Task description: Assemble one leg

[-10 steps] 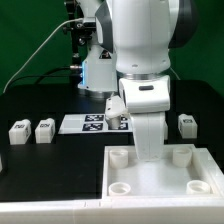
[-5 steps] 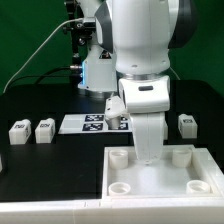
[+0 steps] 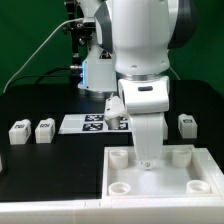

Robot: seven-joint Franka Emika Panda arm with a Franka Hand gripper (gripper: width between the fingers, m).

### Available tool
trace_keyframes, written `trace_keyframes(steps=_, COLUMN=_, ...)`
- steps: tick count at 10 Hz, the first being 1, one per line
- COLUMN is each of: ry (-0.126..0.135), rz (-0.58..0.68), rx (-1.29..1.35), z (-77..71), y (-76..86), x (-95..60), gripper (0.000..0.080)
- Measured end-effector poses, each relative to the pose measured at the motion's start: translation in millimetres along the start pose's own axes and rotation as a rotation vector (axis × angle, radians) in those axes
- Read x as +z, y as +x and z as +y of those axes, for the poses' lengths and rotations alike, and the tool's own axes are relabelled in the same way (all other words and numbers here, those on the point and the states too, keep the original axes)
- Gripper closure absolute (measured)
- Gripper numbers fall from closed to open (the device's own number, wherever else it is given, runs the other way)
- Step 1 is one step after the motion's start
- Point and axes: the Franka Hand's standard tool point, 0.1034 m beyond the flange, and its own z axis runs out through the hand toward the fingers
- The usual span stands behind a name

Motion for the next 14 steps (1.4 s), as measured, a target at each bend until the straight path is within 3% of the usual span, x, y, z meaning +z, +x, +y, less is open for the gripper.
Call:
trace_keyframes(steps=4, ry=0.000, rz=0.000, rx=0.002, z=0.0, y=-0.7, x=0.1, gripper=0.0150)
trace_keyframes(steps=6, ry=-0.015, rz=-0.002, rx=0.031, z=1.8, y=0.0, x=-10.9, gripper=0.0150)
trace_keyframes(steps=9, ry=-0.016, rz=-0.014, rx=0.263, z=-16.8, y=17.1, x=-30.8, gripper=0.0150)
trace_keyframes(steps=10, ry=0.000, rz=-0.009, rx=0.486, z=-26.0, y=26.6, x=-31.9, gripper=0.0150)
trace_keyframes(steps=12, ry=-0.014, rz=0.002, rx=0.756, z=-31.1, y=48.9, x=-33.9, gripper=0.0150)
trace_keyframes(steps=14, ry=0.000, rz=0.015, rx=0.974, z=-31.9, y=50.5, x=-33.3, gripper=0.0150)
